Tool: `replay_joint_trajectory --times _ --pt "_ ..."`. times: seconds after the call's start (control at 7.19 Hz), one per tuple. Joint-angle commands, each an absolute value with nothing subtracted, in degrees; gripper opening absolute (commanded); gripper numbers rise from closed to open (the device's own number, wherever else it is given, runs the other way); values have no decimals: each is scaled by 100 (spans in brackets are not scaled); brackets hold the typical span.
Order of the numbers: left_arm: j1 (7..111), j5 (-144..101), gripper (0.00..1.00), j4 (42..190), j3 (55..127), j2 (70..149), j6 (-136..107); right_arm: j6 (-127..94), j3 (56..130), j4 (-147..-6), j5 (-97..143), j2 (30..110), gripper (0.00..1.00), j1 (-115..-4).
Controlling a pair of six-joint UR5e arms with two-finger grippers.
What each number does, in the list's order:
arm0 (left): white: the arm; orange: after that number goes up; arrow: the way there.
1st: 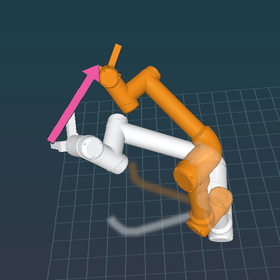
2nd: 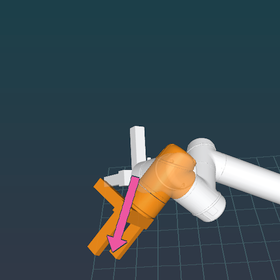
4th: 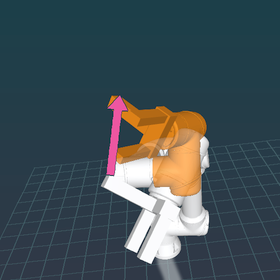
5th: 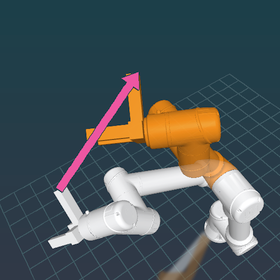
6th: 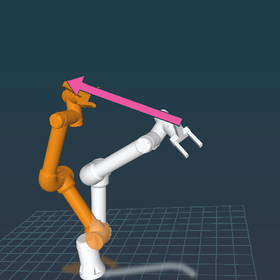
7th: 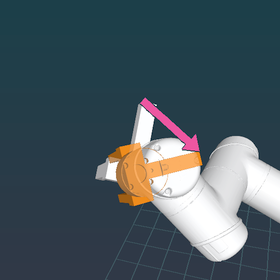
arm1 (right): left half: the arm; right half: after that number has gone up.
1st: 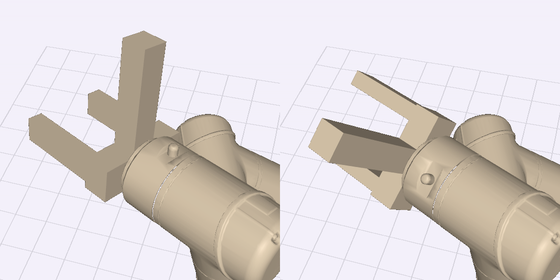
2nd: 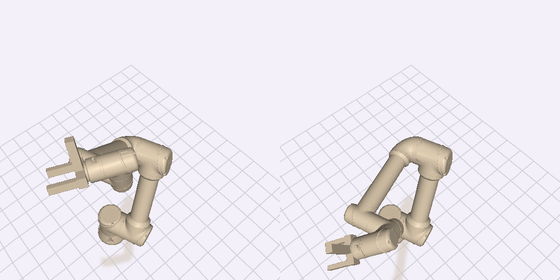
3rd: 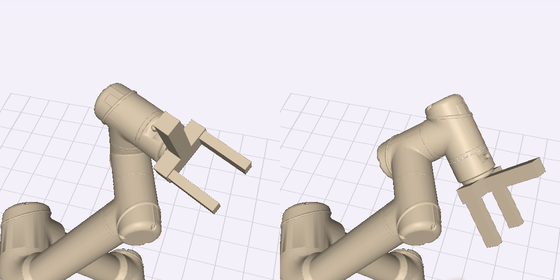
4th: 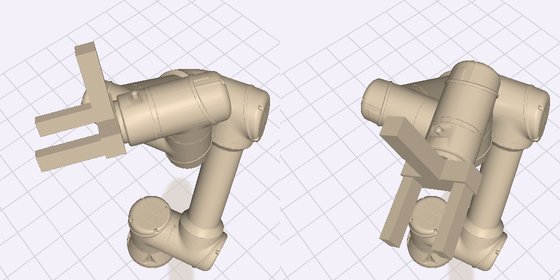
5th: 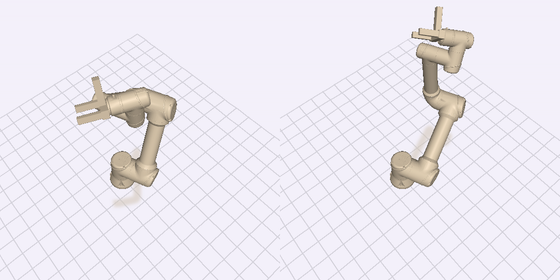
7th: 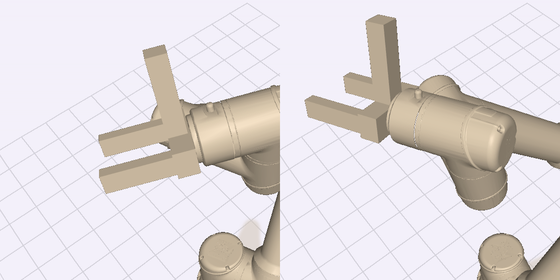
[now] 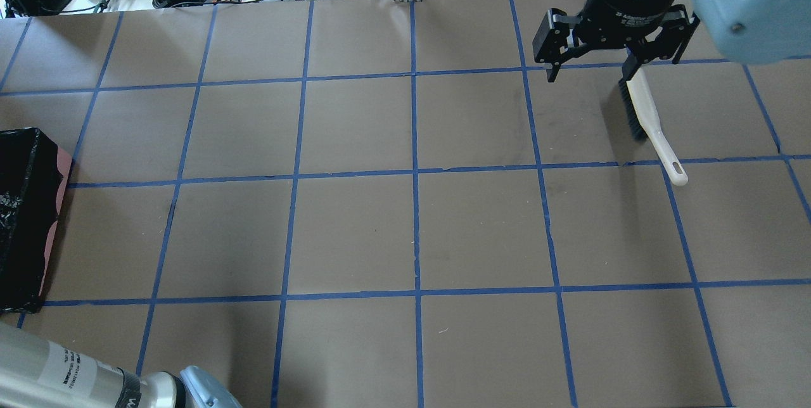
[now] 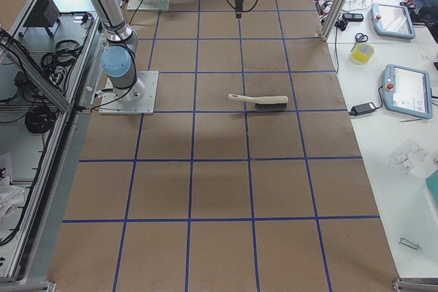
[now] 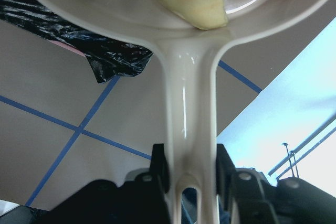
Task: Sweep and dump trash into bin
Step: 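Tilt the dustpan over the bin with the left gripper while the right releases the brush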
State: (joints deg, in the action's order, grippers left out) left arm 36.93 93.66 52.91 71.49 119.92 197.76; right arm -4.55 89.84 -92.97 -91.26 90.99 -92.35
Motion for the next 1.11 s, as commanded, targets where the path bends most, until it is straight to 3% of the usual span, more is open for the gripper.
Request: replay_joint_trajectory --times 0.0,0.56,0.97 --pt "3700 9413 20 4625 7899 11603 19793 -413 9158 -9587 -9106 9255 100 -9237" --pt "3735 9448 19 3219 9296 10830 19942 -404 9158 -9650 -9088 9272 100 -9237" --pt "3735 9448 18 2788 9343 10644 20030 -413 9158 -9685 -9097 9255 100 -9237"
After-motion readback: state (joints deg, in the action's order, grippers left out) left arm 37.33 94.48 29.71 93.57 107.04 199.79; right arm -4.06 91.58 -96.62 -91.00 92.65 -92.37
